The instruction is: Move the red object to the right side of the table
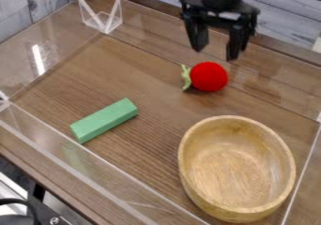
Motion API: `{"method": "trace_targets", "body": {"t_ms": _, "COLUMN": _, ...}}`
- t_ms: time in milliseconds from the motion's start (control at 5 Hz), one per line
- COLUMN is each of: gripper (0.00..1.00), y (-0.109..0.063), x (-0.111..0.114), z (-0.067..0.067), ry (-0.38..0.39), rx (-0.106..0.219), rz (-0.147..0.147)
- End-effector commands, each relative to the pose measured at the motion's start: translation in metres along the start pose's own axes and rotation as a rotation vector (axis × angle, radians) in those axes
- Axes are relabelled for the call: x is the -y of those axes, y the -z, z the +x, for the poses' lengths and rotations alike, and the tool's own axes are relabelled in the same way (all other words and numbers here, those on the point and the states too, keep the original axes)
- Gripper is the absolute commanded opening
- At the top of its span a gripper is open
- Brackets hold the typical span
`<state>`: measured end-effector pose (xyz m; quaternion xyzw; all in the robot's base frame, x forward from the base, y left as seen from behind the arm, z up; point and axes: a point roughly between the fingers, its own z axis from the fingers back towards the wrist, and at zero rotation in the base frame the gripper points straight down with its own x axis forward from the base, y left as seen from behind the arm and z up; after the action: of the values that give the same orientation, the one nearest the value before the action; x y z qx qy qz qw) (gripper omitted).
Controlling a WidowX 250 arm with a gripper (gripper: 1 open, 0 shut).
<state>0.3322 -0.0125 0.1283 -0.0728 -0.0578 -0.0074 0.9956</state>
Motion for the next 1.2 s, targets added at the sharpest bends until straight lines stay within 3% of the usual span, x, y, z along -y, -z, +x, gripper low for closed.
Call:
{"method": "trace_targets", "body": {"t_ms": 0, "gripper": 1.0, "y": -0.027, "x": -0.01, "z": -0.006, "ry": -0.022, "rx": 0.073, "rz": 0.033}}
{"method": "trace_targets", "body": {"t_ms": 400, "gripper": 1.0, "y": -0.021, "x": -0.023, "z": -0.012, "ry": -0.032, "rx": 0.043, "rz": 0.071}}
{"method": "trace_targets", "body": {"t_ms": 600, "gripper": 1.0, "y": -0.007, "x": -0.02, "z": -0.016, "ry": -0.023, "rx": 0.013, "rz": 0.08}}
{"method": "trace_targets", "body": {"t_ms": 1000, "gripper": 1.0, "y": 0.006, "x": -0.027, "z": -0.02, "ry": -0.01, "rx": -0.013, "rz": 0.108}}
